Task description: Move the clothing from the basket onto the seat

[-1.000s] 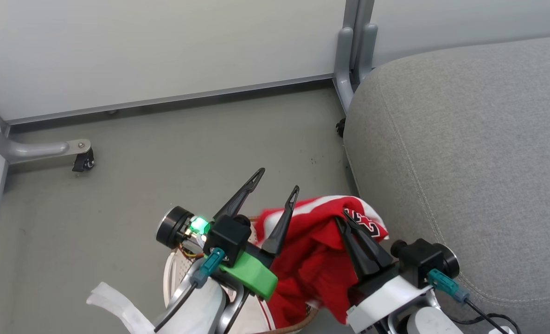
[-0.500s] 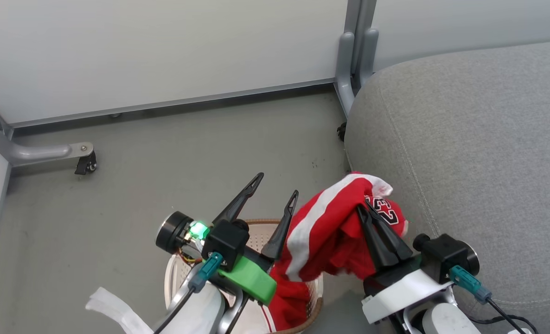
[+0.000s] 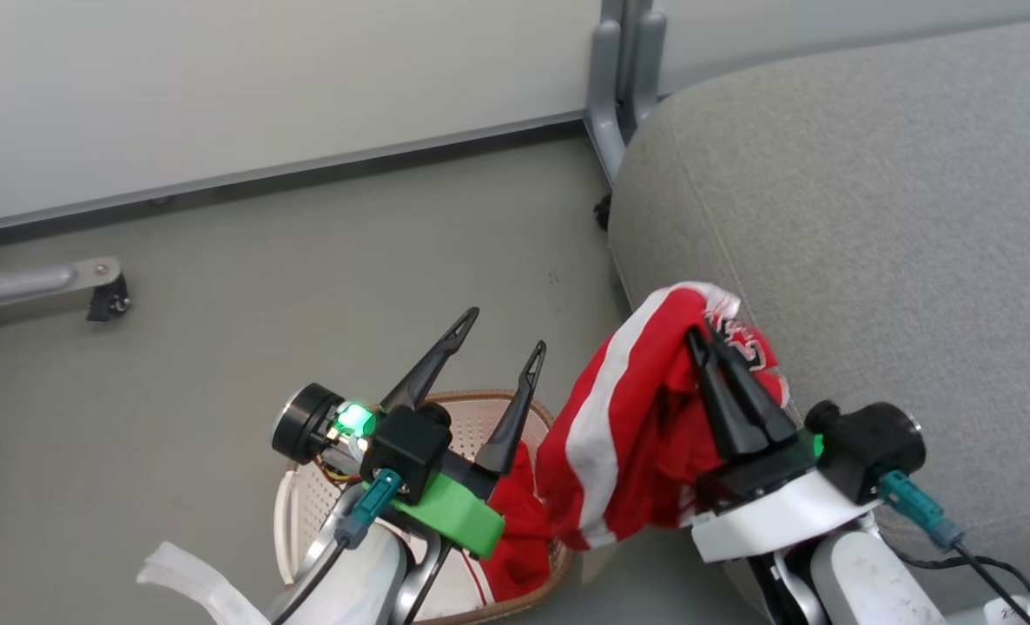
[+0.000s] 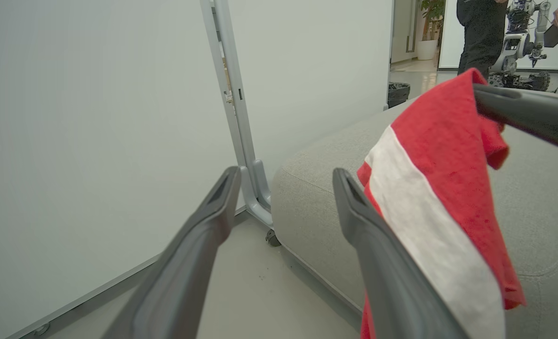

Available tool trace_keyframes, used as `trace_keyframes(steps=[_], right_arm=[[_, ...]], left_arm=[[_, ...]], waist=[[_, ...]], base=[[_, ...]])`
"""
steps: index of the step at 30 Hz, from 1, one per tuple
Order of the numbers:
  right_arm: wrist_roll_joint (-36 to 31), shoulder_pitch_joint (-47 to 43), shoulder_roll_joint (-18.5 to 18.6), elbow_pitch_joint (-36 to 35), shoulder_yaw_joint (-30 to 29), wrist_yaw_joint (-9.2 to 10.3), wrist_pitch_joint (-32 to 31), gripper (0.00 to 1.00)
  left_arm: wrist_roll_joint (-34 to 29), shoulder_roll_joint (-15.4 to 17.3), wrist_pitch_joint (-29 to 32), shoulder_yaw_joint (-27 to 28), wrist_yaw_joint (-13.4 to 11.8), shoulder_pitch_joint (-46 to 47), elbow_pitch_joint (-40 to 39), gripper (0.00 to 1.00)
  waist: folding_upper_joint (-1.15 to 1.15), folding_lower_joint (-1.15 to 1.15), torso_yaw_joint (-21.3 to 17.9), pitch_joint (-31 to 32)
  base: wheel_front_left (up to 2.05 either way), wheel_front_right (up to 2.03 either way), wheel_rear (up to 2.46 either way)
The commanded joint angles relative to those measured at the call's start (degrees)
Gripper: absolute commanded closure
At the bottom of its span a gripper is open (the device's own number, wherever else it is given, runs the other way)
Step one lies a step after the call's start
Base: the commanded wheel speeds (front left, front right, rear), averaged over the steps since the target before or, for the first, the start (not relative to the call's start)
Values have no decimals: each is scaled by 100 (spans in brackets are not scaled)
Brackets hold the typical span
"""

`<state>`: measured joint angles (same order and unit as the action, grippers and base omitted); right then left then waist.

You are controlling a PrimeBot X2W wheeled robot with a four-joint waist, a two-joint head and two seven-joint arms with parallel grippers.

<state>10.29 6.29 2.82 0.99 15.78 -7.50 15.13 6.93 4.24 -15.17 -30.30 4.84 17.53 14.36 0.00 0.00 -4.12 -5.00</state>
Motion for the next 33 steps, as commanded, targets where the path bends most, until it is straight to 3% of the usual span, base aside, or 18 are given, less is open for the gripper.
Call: trace_keyframes(steps=[1,9,16,26,33], right_arm=[[-32,82,12,-103,-60,2,4,100],[16,364,9,-644,-687,2,5,100],[197,1033,26,-874,-1411,2,4,100],[440,2545,723,-751,-2643,3,4,100],[693,3582,1452,-101,-3218,3,4,100]], left_arm=[[-19,12,4,-5,37,18,-80,0],[-128,157,4,-56,119,241,-439,0],[-235,305,4,-181,179,632,-612,0],[-259,503,13,-457,243,1401,-769,0],[-255,646,-4,-532,258,1728,-800,0]], waist=[[0,0,-295,-294],[0,0,-822,-939],[0,0,-1040,-1703],[0,0,-871,-3007],[0,0,-777,-3615]], base=[[0,0,0],[0,0,0],[0,0,0],[0,0,0],[0,0,0]])
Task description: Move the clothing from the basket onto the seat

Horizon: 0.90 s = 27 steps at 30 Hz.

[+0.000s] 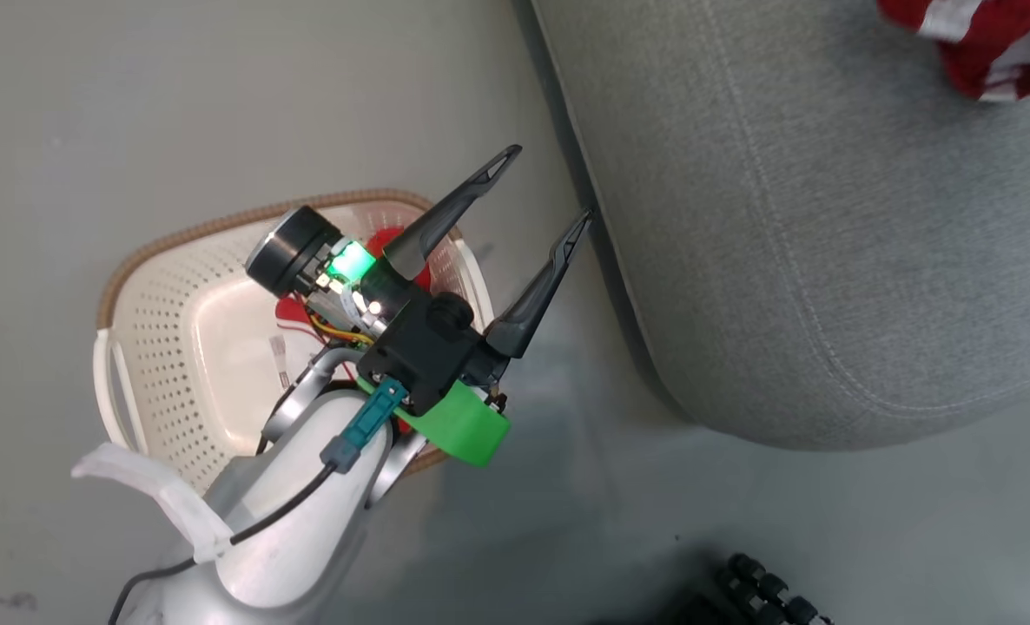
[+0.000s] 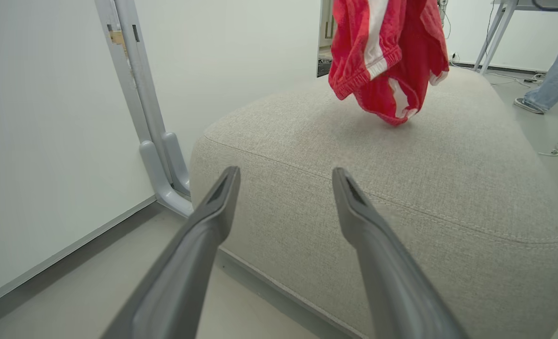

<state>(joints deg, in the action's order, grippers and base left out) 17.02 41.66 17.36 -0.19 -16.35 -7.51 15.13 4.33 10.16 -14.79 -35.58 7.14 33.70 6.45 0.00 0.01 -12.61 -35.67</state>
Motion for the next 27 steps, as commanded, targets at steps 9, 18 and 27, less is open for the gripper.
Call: trace_keyframes(steps=[9,18,27], right_arm=[[217,905,686,1472,128,4,4,100],[260,788,378,2270,45,4,4,51],[-189,756,80,2755,38,4,5,0]], left_arm=[[79,148,-41,-59,30,322,44,0],[121,182,-48,-27,-20,241,148,0],[229,176,-47,-17,-114,-101,207,0]], waist=[[0,-1,170,-947],[0,-1,234,-874],[0,-1,182,-342]], base=[[0,0,0],[0,0,0],[0,0,0]])
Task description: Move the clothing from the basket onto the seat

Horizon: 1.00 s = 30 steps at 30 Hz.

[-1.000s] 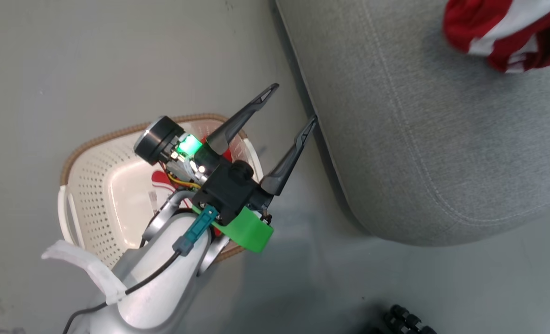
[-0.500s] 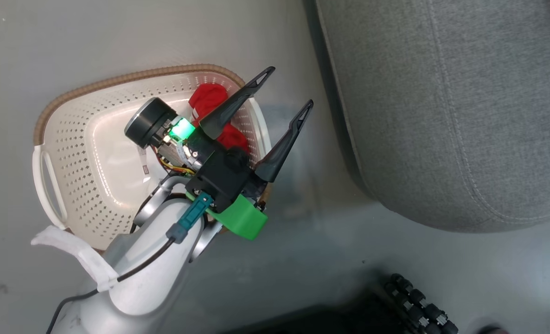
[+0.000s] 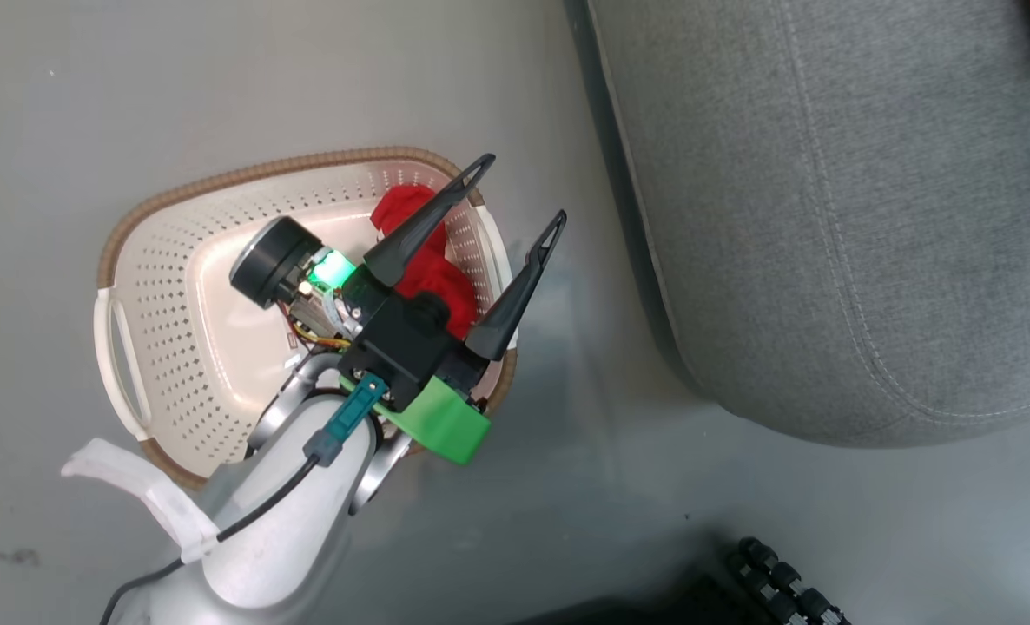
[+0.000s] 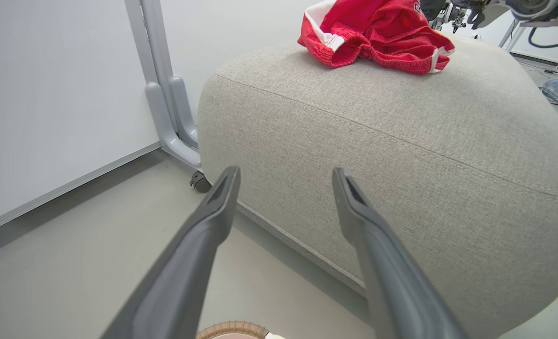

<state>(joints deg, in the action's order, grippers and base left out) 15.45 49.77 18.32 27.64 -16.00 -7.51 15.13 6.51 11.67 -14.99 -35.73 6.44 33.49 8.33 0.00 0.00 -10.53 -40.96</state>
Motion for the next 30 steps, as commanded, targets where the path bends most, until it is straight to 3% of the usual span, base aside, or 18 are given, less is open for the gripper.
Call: trace_keyframes(steps=[1,10,20,30], right_arm=[[-62,-116,-33,-111,41,4,5,0],[-96,-827,-306,-860,408,4,4,0],[28,-2138,-401,-1393,1801,4,4,0],[-226,-3363,-878,-1318,2555,4,4,0]], left_arm=[[43,13,-23,15,-49,-120,19,0],[450,-184,-16,512,-382,-624,146,0],[770,-542,-15,1552,-709,-1478,260,0],[914,-829,-13,2874,-337,-2480,526,0]], waist=[[0,0,-29,276],[0,0,85,1152],[0,0,492,2344],[0,0,962,3367]], base=[[0,0,0],[0,0,0],[0,0,0],[0,0,0]])
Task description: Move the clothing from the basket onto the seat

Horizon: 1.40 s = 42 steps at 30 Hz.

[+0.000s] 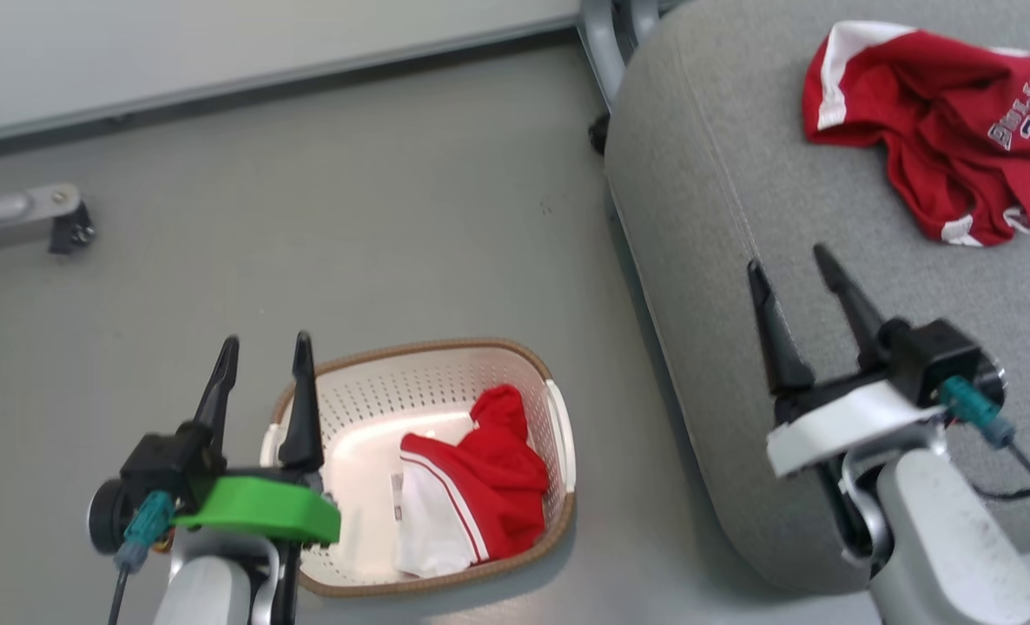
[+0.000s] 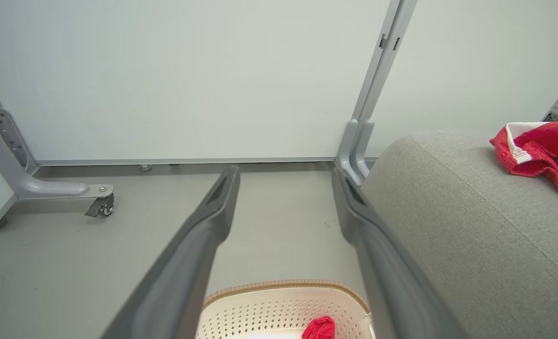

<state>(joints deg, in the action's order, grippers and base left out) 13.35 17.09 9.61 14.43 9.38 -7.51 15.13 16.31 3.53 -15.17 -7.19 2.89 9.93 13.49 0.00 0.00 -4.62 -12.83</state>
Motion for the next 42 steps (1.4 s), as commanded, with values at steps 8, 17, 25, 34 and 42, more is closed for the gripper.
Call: trace_keyframes(steps=[8,17,25,34,42], right_arm=[[-265,-970,-295,-168,96,4,4,0],[-400,-1831,-437,-678,144,4,3,0],[-629,-2370,-485,-833,121,4,3,0],[-630,-2343,-498,-799,87,4,3,0],[-646,-2326,-517,-781,45,4,3,0]], left_arm=[[-333,-60,4,469,125,-913,-424,0],[-484,-58,4,395,-118,-1805,-1150,0],[-692,-58,4,291,-51,-2051,-1212,0],[-775,-58,4,239,-10,-2015,-1115,0],[-838,-58,4,195,-28,-1924,-1061,0]], waist=[[0,0,485,1241],[0,0,384,1604],[0,0,359,1673],[0,0,347,1652],[0,0,382,1645]], base=[[0,0,0],[0,0,0],[0,0,0],[0,0,0],[0,0,0]])
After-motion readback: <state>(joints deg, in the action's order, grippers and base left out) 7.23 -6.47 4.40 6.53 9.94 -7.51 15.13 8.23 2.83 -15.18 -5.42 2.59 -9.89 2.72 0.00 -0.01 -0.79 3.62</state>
